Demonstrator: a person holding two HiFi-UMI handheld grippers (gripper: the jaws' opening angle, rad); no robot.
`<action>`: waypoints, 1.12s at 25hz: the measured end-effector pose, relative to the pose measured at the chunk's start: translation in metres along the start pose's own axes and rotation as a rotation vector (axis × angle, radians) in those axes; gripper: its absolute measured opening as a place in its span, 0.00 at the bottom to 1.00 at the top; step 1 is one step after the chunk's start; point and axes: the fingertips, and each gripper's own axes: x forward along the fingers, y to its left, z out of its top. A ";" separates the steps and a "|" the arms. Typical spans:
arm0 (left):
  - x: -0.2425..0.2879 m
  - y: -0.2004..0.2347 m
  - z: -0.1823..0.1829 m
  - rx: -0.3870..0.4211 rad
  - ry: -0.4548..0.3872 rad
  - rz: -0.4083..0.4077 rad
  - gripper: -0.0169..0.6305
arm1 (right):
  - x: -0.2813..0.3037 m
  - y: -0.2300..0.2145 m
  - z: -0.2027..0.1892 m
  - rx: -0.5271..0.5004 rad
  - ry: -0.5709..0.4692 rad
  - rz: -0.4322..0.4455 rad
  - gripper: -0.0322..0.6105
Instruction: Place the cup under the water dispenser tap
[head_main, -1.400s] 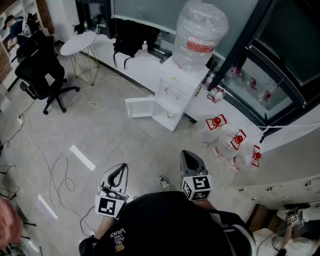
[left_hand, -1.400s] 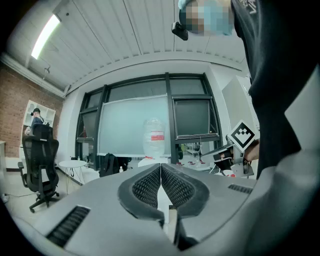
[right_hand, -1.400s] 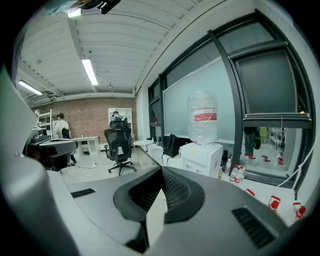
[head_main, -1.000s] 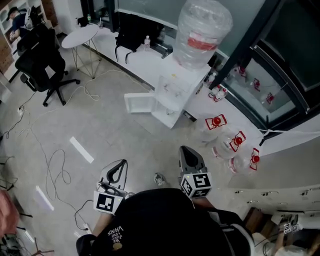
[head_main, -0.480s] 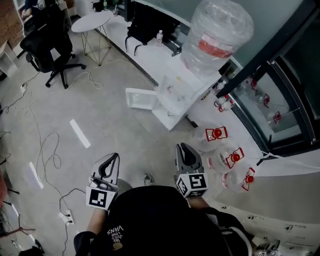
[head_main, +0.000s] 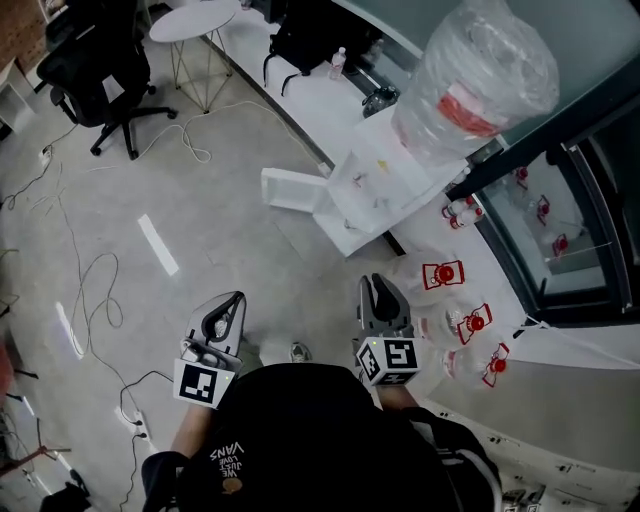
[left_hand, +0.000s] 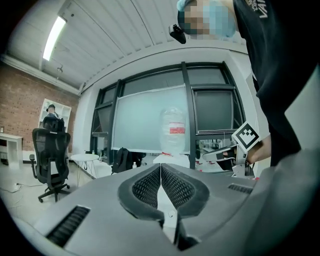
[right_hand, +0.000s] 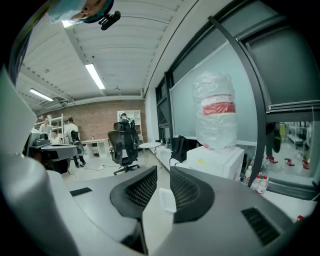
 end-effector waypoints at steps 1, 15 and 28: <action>0.004 0.012 0.002 0.001 0.001 -0.018 0.06 | 0.009 0.006 0.002 0.013 0.003 -0.016 0.16; 0.030 0.179 0.026 0.026 0.006 -0.281 0.06 | 0.120 0.103 0.032 0.089 0.009 -0.246 0.26; 0.082 0.238 0.009 -0.014 0.003 -0.319 0.06 | 0.206 0.088 -0.003 0.038 0.115 -0.294 0.26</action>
